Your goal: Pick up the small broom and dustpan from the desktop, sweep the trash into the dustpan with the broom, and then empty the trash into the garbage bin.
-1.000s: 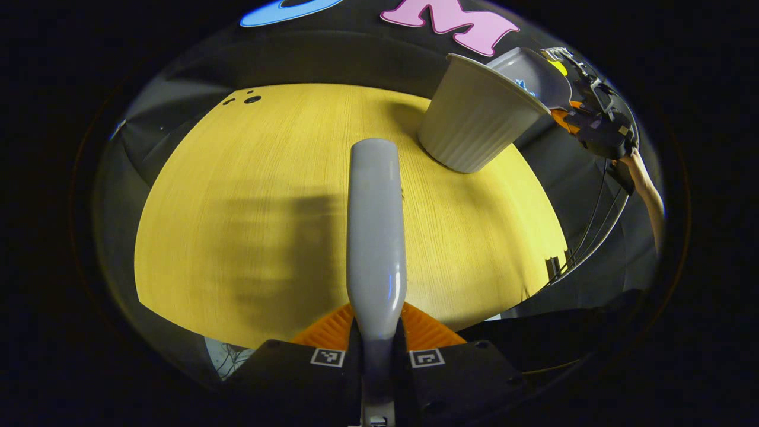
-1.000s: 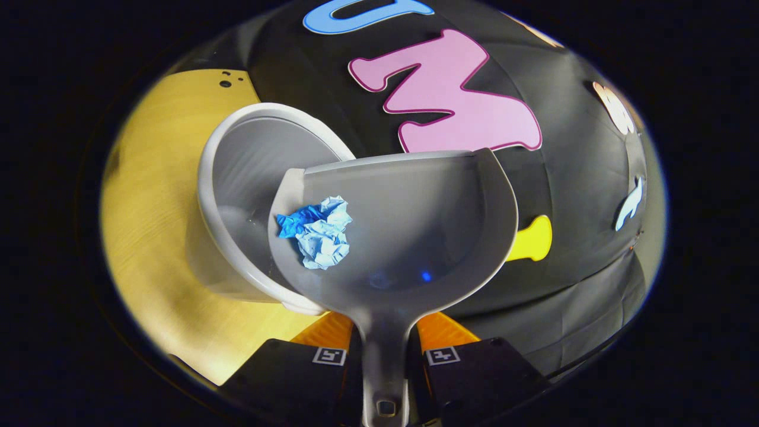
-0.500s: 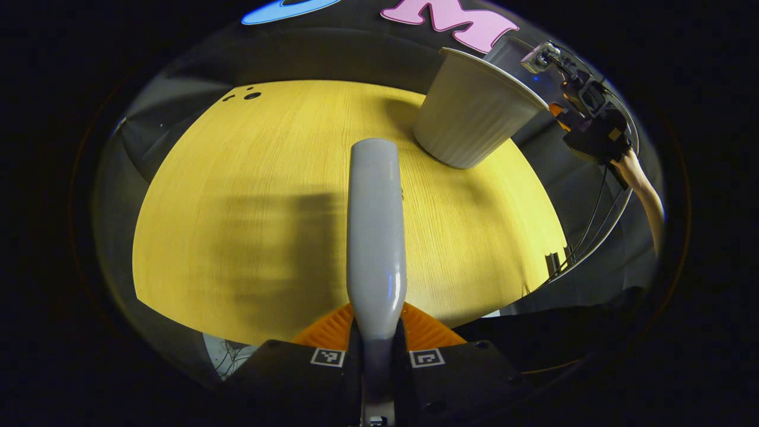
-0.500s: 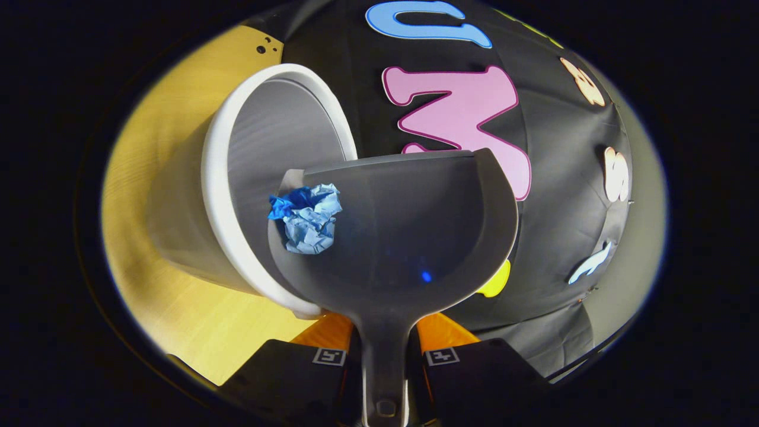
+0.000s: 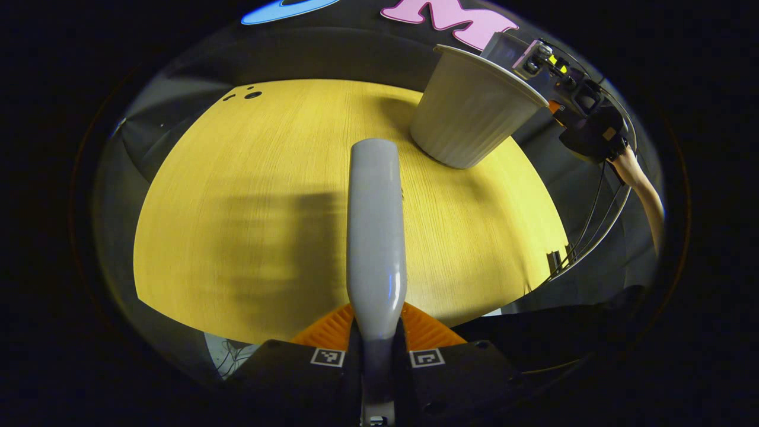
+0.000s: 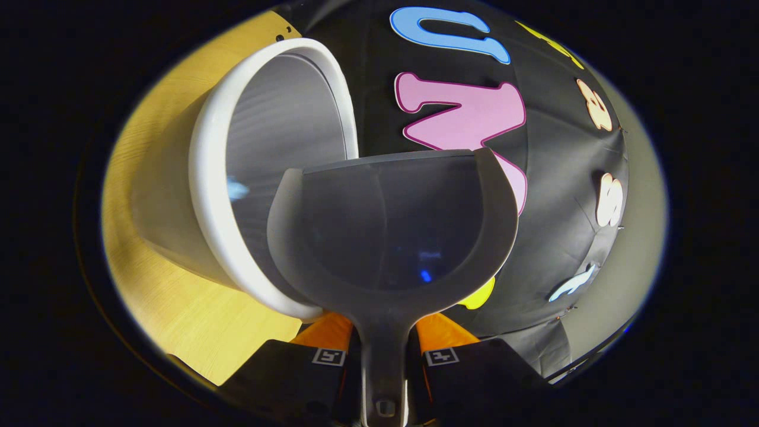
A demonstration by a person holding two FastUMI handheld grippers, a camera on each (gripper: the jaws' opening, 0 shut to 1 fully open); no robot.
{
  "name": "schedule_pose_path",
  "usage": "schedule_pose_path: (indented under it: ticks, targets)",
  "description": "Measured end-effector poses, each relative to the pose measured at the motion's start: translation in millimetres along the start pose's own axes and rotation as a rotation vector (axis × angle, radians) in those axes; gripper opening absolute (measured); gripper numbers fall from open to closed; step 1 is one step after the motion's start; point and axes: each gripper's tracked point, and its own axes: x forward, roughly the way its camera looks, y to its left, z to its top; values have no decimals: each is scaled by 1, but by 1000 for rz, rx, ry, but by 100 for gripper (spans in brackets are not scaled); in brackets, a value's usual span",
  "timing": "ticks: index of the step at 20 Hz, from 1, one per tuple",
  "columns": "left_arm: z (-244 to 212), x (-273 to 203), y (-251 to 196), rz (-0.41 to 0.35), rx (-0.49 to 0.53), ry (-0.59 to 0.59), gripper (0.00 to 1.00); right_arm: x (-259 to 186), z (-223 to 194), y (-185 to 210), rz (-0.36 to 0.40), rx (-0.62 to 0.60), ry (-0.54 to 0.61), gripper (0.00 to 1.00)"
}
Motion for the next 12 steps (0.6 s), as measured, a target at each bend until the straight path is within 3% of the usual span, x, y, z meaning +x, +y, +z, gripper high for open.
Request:
schedule_pose_path:
  ticks: [1, 6, 12]
  targets:
    - [0, 0, 0, 1, 0, -2, 29, 0, -1, 0, 13, 27, 1, 34]
    - [16, -6, 2, 13, 5, -44, 25, 0, -4, 5, 108, 183, 36, 34]
    - [41, -17, 6, 35, 33, -99, 29, -5, 2, -9, 213, 473, 87, 33]
